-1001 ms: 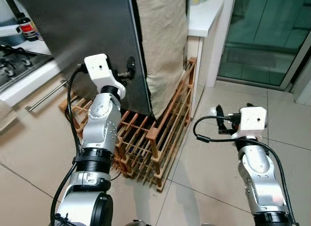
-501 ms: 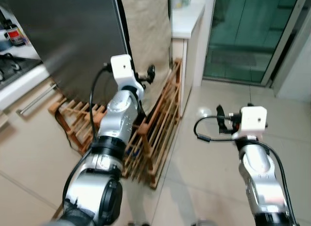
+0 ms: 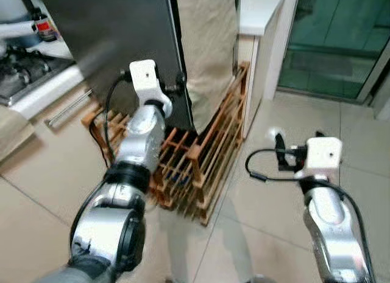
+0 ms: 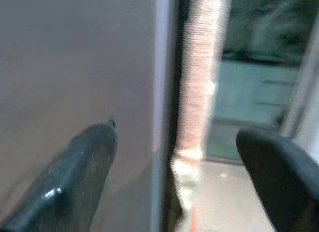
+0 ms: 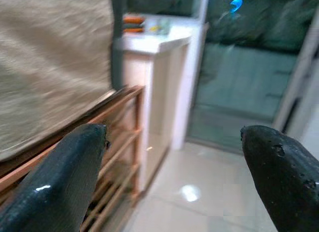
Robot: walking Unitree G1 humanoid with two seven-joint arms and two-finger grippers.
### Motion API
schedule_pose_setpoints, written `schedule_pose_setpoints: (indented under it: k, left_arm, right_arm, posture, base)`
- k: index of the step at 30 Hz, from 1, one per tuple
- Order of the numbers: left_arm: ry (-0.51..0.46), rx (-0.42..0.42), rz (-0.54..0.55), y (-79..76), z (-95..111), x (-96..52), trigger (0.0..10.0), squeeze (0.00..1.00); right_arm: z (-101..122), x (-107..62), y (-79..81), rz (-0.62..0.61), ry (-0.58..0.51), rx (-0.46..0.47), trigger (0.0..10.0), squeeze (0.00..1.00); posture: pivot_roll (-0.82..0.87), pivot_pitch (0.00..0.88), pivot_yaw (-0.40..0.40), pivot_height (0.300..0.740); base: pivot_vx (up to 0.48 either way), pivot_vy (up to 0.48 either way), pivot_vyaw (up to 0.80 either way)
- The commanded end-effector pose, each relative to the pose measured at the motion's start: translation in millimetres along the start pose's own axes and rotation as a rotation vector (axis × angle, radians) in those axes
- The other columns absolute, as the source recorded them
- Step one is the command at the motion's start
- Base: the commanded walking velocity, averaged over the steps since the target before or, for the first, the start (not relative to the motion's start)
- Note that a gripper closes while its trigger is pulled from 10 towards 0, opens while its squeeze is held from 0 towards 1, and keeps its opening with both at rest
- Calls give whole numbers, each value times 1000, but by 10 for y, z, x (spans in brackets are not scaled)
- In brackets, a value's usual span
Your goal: Restocking fridge
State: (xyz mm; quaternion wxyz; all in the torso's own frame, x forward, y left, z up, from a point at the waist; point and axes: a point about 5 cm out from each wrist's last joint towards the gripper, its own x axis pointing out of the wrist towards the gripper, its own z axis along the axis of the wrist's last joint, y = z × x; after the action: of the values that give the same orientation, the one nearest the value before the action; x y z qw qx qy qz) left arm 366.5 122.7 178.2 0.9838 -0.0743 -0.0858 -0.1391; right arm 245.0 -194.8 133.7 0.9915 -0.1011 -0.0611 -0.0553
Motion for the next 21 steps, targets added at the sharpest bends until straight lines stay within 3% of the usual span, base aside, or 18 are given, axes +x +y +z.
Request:
schedule_pose_setpoints:
  k: [1, 3, 5, 6, 7, 8, 12, 15, 21]
  left_arm:
    - [-34, 102, -62, 106, 42, -376, 10000, 0]
    - [-8, 104, 29, 260, -5, -759, 10000, 0]
    - [32, 84, 121, 336, -37, -1005, 10000, 0]
    - [32, 84, 121, 336, -37, -1005, 10000, 0]
    - [62, 136, 160, 300, -48, -1068, 10000, 0]
    - [96, 187, 135, 133, -53, -1030, 10000, 0]
    - [74, 135, 25, -75, -10, -857, 10000, 0]
    - [81, 73, 71, -21, 23, -803, 10000, 0]
    - [107, 59, 138, 46, 55, -711, 10000, 0]
  right_arm:
    - [199, -202, -74, -43, -57, 9, 10000, 16]
    - [199, -424, -132, -67, -35, 27, 10000, 24]
    - [192, -547, -173, -79, -20, 43, 10000, 24]
    - [192, -547, -173, -79, -20, 43, 10000, 24]
    - [181, -567, -197, -72, -2, 70, 10000, 16]
    - [144, -527, -245, -76, 30, 106, 10000, 8]
    - [151, -368, -158, -9, 20, 90, 10000, 12]
    - [166, -290, -84, 11, 9, 86, 10000, 12]
    - [134, -213, -38, 15, 16, 89, 10000, 8]
  posture:
    - [-193, 0, 167, 740]
    - [-187, 0, 159, 740]
    - [-183, 0, 149, 740]
    - [-183, 0, 149, 740]
    - [-170, 0, 120, 740]
    - [-153, 0, 102, 740]
    - [-140, 0, 89, 740]
    - [-135, 0, 100, 740]
    - [-136, 0, 118, 740]
  base:
    - [0, 0, 0]
    - [0, 0, 0]
    - [0, 0, 0]
    - [0, 0, 0]
    - [0, 0, 0]
    - [0, 0, 0]
    - [0, -254, 0]
    - [371, -301, 0]
    - [406, -177, 0]
